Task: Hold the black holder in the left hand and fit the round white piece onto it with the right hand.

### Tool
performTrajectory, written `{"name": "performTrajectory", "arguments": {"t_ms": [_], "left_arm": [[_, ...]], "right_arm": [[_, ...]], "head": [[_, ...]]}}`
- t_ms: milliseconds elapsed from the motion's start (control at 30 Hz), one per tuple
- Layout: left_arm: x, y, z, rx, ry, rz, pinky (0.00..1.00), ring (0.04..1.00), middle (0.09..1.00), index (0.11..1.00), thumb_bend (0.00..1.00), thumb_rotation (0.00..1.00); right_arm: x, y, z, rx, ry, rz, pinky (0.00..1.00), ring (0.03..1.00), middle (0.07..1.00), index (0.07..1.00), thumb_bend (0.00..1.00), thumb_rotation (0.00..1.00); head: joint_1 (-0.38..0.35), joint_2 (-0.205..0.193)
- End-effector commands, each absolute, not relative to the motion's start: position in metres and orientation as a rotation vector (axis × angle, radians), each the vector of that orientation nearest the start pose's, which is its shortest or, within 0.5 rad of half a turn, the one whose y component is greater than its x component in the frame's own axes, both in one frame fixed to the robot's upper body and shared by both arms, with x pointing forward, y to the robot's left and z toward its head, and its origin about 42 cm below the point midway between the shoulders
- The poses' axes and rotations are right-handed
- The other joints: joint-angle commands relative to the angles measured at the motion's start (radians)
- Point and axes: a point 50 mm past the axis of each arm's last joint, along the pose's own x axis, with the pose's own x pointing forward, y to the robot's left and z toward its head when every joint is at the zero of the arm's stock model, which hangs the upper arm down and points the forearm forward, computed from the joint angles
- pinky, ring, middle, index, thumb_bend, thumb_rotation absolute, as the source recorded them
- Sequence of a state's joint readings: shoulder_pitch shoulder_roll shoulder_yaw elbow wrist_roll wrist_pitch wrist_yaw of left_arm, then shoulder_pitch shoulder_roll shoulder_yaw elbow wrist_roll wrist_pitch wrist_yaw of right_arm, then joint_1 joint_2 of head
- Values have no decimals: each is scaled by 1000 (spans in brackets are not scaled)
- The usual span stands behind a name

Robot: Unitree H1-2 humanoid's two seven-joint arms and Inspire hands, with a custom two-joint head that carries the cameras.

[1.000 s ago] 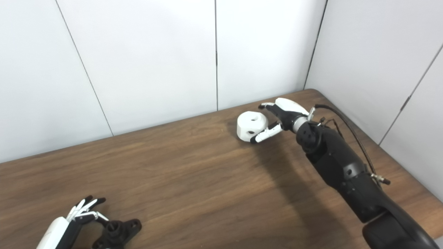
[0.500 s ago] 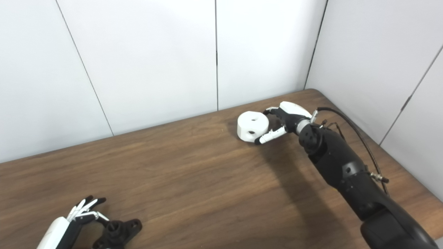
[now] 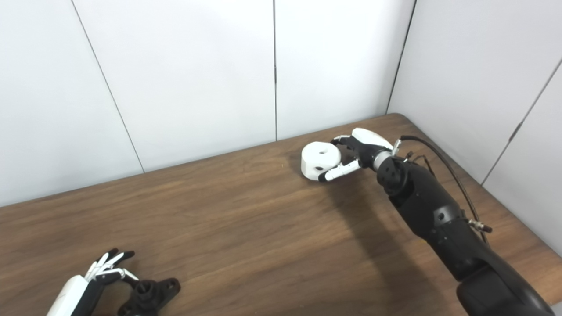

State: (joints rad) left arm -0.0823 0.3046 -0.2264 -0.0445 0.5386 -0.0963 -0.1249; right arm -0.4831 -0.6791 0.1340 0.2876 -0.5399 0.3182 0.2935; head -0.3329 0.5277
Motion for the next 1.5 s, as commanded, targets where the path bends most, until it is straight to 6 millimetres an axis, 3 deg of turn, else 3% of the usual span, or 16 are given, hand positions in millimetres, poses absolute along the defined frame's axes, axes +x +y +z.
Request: {"name": "performTrajectory", "arguments": {"t_ms": [0, 133, 267, 333, 400, 433, 467, 567, 667, 700, 767, 833, 900, 1467], "left_arm": [[299, 232, 125, 856, -187, -378, 1000, 1000, 908, 481, 519, 41], [299, 232, 125, 856, -186, -377, 1000, 1000, 907, 482, 519, 40], [299, 232, 125, 856, -187, -378, 1000, 1000, 908, 482, 519, 41], [299, 232, 125, 853, -190, -377, 1000, 1000, 908, 482, 519, 41], [299, 231, 125, 854, -192, -376, 1000, 1000, 907, 482, 519, 41], [299, 231, 125, 854, -194, -375, 1000, 1000, 907, 482, 519, 41], [299, 231, 125, 854, -194, -375, 1000, 1000, 906, 481, 519, 41], [299, 231, 124, 858, -198, -375, 1000, 1000, 907, 481, 519, 41], [298, 230, 124, 857, -197, -375, 1000, 1000, 907, 482, 519, 41], [298, 230, 124, 856, -196, -376, 1000, 1000, 907, 482, 519, 41], [298, 230, 124, 854, -196, -376, 1000, 1000, 908, 482, 519, 41], [298, 230, 124, 858, -195, -377, 1000, 1000, 908, 482, 519, 41], [298, 230, 124, 859, -194, -377, 1000, 1000, 909, 482, 519, 41], [299, 229, 123, 854, -199, -376, 1000, 1000, 903, 482, 519, 41]], "right_arm": [[430, -412, 263, -1180, 218, -41, 880, 942, 962, 888, 1000, 527], [429, -406, 266, -1184, 211, -33, 904, 958, 976, 905, 1000, 525], [429, -403, 265, -1182, 191, -38, 863, 922, 944, 883, 1000, 500], [429, -401, 264, -1199, 172, -50, 749, 840, 868, 845, 1000, 501], [428, -398, 263, -1216, 151, -73, 557, 687, 733, 796, 1000, 484], [428, -397, 263, -1218, 137, -82, 557, 687, 733, 796, 1000, 484], [428, -396, 262, -1219, 118, -90, 470, 604, 674, 775, 1000, 451], [427, -395, 260, -1229, 69, -108, 579, 664, 696, 702, 936, 355], [427, -394, 259, -1229, 28, -125, 608, 658, 673, 635, 863, 260], [429, -397, 255, -1228, 13, -132, 569, 613, 627, 564, 696, 200], [431, -400, 250, -1225, -10, -140, 521, 560, 577, 503, 558, 149], [433, -402, 246, -1222, -30, -141, 472, 515, 524, 477, 536, 38], [433, -402, 244, -1224, -47, -135, 437, 485, 504, 472, 530, 8], [432, -404, 246, -1228, -49, -110, 455, 496, 501, 471, 528, 0]], "head": [[-1, 0], [1, 1], [8, 2], [13, 3], [15, 4], [16, 5], [17, 5], [20, 6], [21, 6], [22, 8], [22, 8], [22, 8], [22, 8], [29, 9]]}}
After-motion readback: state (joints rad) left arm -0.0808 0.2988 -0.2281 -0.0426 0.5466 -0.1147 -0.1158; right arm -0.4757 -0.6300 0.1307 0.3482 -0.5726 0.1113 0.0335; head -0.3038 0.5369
